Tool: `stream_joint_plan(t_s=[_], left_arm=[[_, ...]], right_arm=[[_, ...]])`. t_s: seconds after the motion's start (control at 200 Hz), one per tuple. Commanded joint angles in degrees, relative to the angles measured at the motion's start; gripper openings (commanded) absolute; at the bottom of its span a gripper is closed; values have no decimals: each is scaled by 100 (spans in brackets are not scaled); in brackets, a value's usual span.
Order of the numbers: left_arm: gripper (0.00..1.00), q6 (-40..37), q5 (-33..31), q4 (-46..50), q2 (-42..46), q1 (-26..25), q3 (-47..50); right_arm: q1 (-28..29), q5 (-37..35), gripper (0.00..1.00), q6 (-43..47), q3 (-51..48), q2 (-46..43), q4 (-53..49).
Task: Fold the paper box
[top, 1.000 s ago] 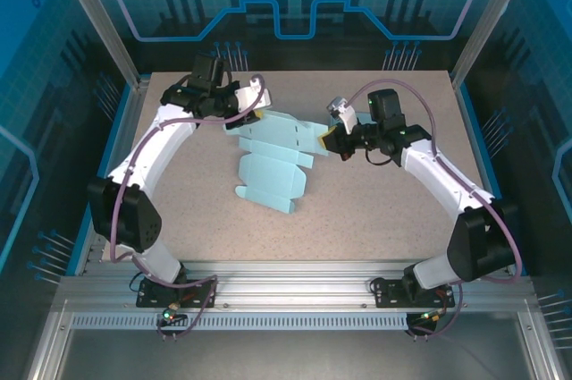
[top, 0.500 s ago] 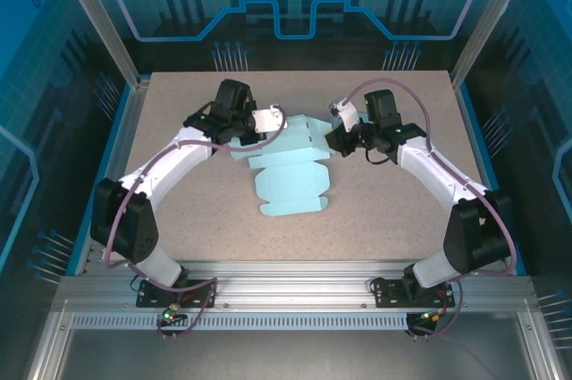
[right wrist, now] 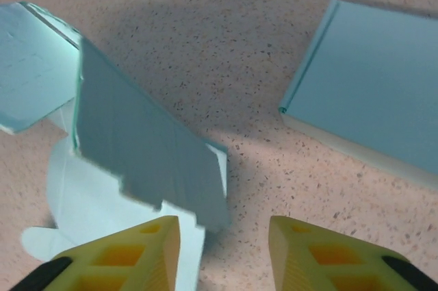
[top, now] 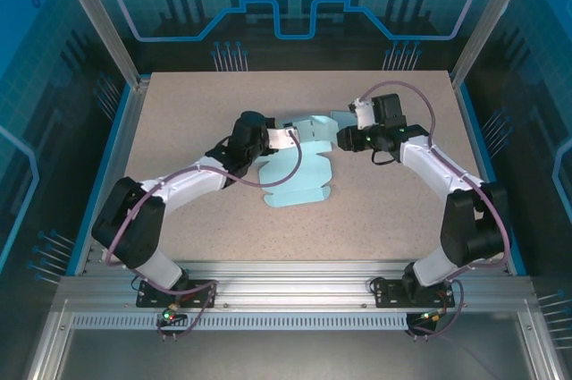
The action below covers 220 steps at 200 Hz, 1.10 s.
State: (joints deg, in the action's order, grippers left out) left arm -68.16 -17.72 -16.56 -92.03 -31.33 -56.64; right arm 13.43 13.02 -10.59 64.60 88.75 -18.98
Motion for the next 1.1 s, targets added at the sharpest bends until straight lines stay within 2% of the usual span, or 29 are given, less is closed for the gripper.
stream_joint_plan(t_s=[0.0, 0.085, 0.195, 0.36, 0.505, 0.81, 1.096], left_arm=[[10, -626, -693, -1405, -319, -173, 337], [11, -811, -819, -1938, -517, -298, 512], [11, -886, -885, -2139, -737, -416, 575], [11, -1104, -960, -2528, -1015, -585, 654], [12, -1000, -957, -2621, -1180, -722, 703], [13, -1053, -1145, -3055, -1537, -836, 738], [13, -1033, -1171, -3129, -1706, -831, 712]], right_arm=[[-62, -133, 45, -929, 162, -313, -224], [-62, -81, 46, -1317, 232, -473, -437], [-41, -117, 48, -1819, 182, -705, -612], [118, -301, 60, -2288, -58, -1045, -659], [431, -303, 70, -2456, -81, -1035, -577], [731, -542, 83, -2319, 781, 37, -874], [721, -16, 82, -2659, 1167, 957, -505]])
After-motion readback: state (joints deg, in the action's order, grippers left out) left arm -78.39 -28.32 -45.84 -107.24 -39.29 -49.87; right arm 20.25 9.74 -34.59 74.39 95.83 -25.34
